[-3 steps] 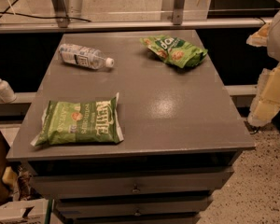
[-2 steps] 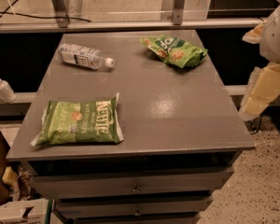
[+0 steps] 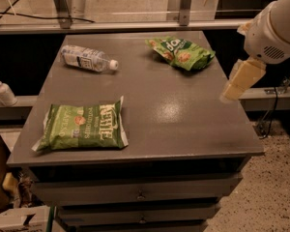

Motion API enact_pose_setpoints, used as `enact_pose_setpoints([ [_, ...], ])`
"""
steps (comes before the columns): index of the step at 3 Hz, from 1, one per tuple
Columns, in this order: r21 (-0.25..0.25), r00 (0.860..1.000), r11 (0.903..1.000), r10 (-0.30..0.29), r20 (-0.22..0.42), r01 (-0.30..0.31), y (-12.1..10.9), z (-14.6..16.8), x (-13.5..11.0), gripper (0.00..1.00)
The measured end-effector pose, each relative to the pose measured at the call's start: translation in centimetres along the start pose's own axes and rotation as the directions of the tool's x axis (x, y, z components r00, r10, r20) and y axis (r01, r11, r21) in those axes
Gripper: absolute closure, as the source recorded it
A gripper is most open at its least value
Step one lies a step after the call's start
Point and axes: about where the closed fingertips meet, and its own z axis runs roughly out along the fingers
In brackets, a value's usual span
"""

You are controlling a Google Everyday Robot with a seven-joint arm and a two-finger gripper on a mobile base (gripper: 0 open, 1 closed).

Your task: Pick green rice chip bag

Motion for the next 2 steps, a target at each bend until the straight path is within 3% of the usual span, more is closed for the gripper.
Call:
enact_pose_setpoints([
  [2,0.061,0.996,0.9949,0.077,0.055,-0.08,-4.5,3.4,-0.4,0.0],
])
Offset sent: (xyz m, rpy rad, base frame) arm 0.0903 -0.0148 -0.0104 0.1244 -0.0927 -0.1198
